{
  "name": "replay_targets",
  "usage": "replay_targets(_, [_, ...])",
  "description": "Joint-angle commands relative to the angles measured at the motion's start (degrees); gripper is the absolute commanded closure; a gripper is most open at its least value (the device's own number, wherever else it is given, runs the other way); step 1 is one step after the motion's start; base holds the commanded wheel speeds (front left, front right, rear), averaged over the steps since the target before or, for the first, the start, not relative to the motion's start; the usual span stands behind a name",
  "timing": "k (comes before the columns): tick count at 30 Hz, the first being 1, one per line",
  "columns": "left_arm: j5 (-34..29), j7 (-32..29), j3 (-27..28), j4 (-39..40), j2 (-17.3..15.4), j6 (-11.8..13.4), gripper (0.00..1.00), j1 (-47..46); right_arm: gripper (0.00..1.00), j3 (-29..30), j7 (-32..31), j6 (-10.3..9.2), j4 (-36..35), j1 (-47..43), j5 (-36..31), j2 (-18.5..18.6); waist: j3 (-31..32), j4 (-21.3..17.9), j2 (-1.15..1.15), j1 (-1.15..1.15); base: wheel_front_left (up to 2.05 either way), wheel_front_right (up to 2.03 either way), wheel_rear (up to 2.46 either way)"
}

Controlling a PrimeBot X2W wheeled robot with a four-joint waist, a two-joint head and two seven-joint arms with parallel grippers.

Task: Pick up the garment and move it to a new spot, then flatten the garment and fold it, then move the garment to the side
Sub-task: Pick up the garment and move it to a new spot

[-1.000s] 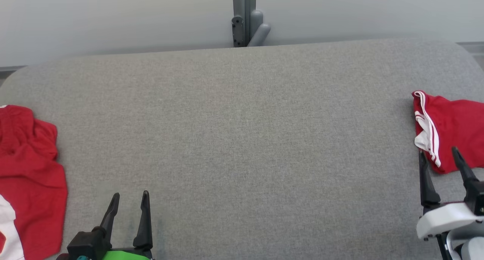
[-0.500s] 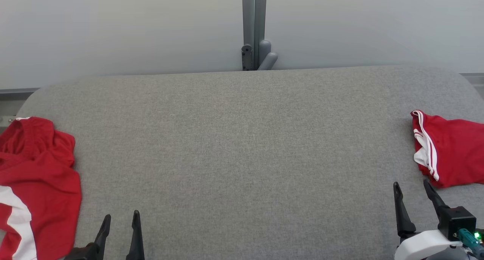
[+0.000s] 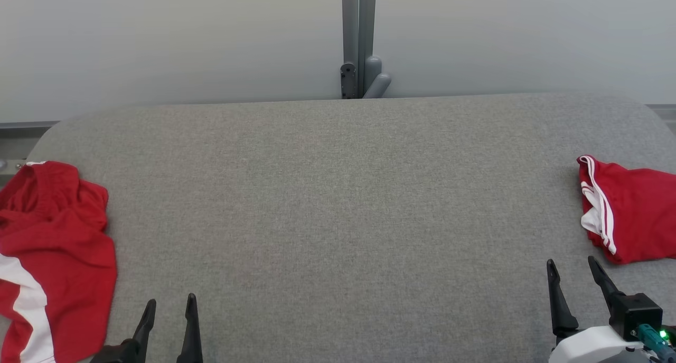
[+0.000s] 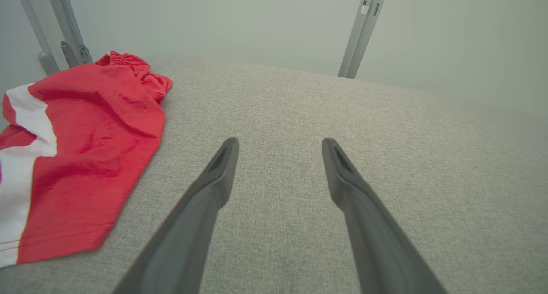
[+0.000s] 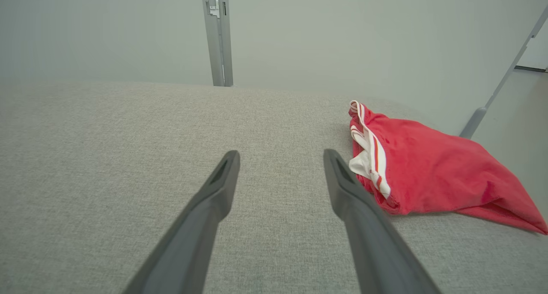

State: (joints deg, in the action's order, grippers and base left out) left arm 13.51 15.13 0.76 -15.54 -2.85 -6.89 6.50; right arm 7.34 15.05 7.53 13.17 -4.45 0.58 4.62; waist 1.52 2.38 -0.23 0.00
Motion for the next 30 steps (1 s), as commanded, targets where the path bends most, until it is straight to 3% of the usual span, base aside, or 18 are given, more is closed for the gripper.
replay_targets(1, [-0.2,0.0,0.0,0.0,-0.1,-0.2,0.0,0.3,0.0,0.2,0.2,-0.08,-0.1,-0.5,0.5,0.0,-0.1,0.2,0.23,0.0,0.0,0.0,0.0])
replay_targets(10, [-0.7,0.0,-0.1,-0.2,-0.1,-0.2,0.0,-1.0,0.0,0.0,0.2,-0.08,-0.4,-0.6,0.5,0.0,-0.4,3.4,0.23,0.0,0.0,0.0,0.0])
replay_targets(16, [-0.4,0.0,0.4,-0.1,-0.1,0.0,0.0,-0.8,0.0,-1.2,0.2,-0.08,0.1,-1.0,0.8,-0.3,0.6,10.8,0.23,0.0,0.0,0.0,0.0])
replay_targets(24, [-1.4,0.0,2.4,0.2,-0.1,0.2,0.0,1.1,0.0,-3.6,0.2,-0.08,0.9,0.4,1.3,-1.0,2.1,23.9,0.23,0.0,0.0,0.0,0.0])
replay_targets(30, [-0.1,0.0,6.0,2.0,-0.1,0.7,0.0,2.5,0.0,-8.5,0.2,-0.08,2.8,4.1,1.6,-1.2,1.0,25.7,0.23,0.0,0.0,0.0,0.0])
